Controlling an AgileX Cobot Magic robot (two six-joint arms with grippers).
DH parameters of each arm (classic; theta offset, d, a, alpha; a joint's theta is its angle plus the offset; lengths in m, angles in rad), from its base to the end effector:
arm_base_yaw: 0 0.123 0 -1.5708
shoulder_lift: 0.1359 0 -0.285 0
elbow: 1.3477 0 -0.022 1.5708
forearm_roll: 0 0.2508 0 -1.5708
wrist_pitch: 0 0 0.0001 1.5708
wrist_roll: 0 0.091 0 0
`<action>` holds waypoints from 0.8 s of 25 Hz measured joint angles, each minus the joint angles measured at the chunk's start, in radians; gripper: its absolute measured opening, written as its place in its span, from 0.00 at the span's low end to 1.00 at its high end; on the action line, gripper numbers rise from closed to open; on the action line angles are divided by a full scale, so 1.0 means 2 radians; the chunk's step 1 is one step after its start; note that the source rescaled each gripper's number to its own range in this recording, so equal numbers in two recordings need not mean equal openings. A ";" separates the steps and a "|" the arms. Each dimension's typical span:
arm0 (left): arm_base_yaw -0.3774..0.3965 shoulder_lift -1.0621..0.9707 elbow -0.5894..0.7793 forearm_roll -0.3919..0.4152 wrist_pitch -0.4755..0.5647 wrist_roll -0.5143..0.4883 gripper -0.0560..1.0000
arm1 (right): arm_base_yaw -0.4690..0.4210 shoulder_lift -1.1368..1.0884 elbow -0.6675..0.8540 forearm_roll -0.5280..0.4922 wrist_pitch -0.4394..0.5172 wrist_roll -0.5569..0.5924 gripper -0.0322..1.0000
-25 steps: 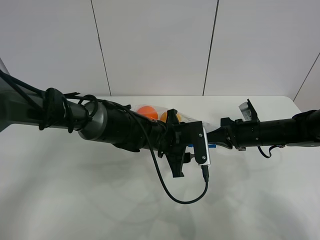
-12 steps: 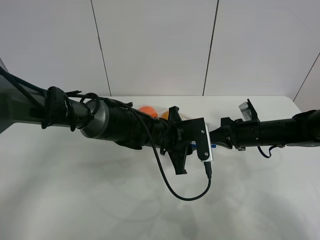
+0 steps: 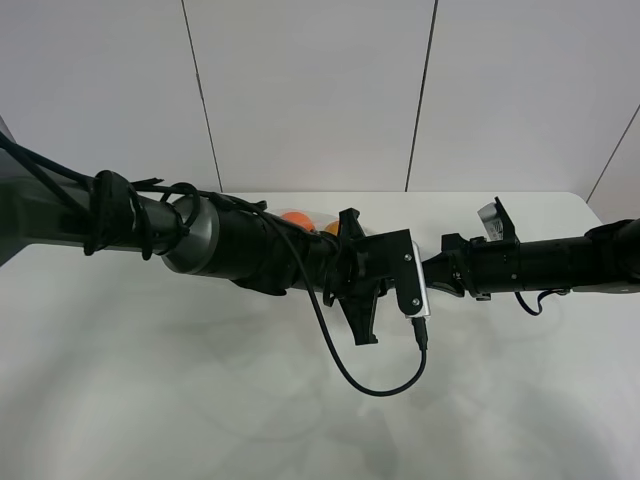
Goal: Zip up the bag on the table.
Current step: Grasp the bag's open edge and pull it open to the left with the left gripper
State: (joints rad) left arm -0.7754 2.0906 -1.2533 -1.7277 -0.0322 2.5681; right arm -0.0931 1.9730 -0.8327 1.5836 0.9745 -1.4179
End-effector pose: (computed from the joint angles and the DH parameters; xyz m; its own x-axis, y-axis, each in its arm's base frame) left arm 0.3151 -0.3050 0.1317 0.1822 0.8639 -0.4696 0.8204 0.1297 0.5569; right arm 0.3210 0.0457 0.1168 -0.9071 0.1833 -0.3790 -0.2136 0.5754 0.7895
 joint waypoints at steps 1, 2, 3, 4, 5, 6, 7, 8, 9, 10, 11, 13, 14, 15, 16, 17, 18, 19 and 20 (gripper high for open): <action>0.000 0.000 0.000 0.000 0.000 0.000 0.06 | 0.000 0.000 0.000 0.000 0.000 0.000 0.03; 0.000 0.000 0.000 0.000 0.000 0.000 0.06 | 0.000 0.000 0.000 0.000 0.000 0.000 0.03; 0.000 0.000 0.000 0.000 0.000 0.000 0.06 | 0.000 0.000 0.000 0.000 0.000 0.000 0.03; 0.000 0.000 0.000 0.000 -0.001 0.000 0.06 | 0.000 0.000 0.000 0.000 0.000 0.000 0.03; 0.000 0.000 0.000 0.000 -0.001 0.000 0.06 | 0.000 0.000 0.000 0.000 0.000 0.000 0.03; 0.000 0.000 0.000 0.000 -0.003 0.000 0.06 | 0.000 0.000 0.000 0.000 0.000 0.000 0.03; 0.000 0.000 0.000 0.000 -0.008 0.000 0.06 | 0.000 0.000 0.000 0.000 0.000 0.000 0.03; 0.000 0.000 0.000 0.000 -0.015 0.000 0.06 | 0.000 0.000 0.000 0.001 0.000 0.000 0.03; -0.001 0.000 0.000 0.000 -0.023 0.000 0.06 | 0.000 0.000 0.000 0.001 0.000 0.000 0.03; -0.003 0.000 0.000 0.000 -0.030 -0.001 0.05 | 0.000 0.000 0.000 0.001 0.000 0.000 0.03; -0.003 0.000 0.000 0.000 -0.040 -0.001 0.05 | 0.000 0.000 0.000 0.001 0.000 0.000 0.03; -0.004 0.000 0.000 0.000 -0.058 -0.001 0.05 | 0.000 0.000 0.000 0.004 0.000 0.000 0.03; -0.004 0.000 0.000 0.000 -0.065 -0.001 0.05 | 0.000 0.000 0.000 0.004 0.000 0.000 0.03; -0.005 0.000 0.000 0.000 -0.071 -0.001 0.05 | 0.002 0.000 0.000 0.004 0.000 0.000 0.03; -0.005 0.000 0.000 0.000 -0.078 -0.001 0.05 | 0.003 0.000 0.000 0.004 0.000 0.000 0.03; -0.005 0.000 0.000 0.000 -0.084 -0.001 0.05 | 0.003 0.000 0.000 0.004 0.000 0.000 0.03; -0.006 0.000 0.000 0.000 -0.092 -0.001 0.05 | 0.004 0.000 0.000 0.004 0.000 0.000 0.03; -0.006 0.000 0.000 0.000 -0.103 -0.001 0.05 | 0.004 0.000 0.000 0.004 0.000 0.000 0.03; -0.006 0.000 0.000 0.000 -0.113 -0.001 0.05 | 0.004 0.000 0.000 0.004 0.000 0.000 0.03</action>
State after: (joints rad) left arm -0.7876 2.0906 -1.2541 -1.7277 -0.2574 2.5660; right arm -0.0842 1.9730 -0.8335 1.5919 0.9742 -1.4179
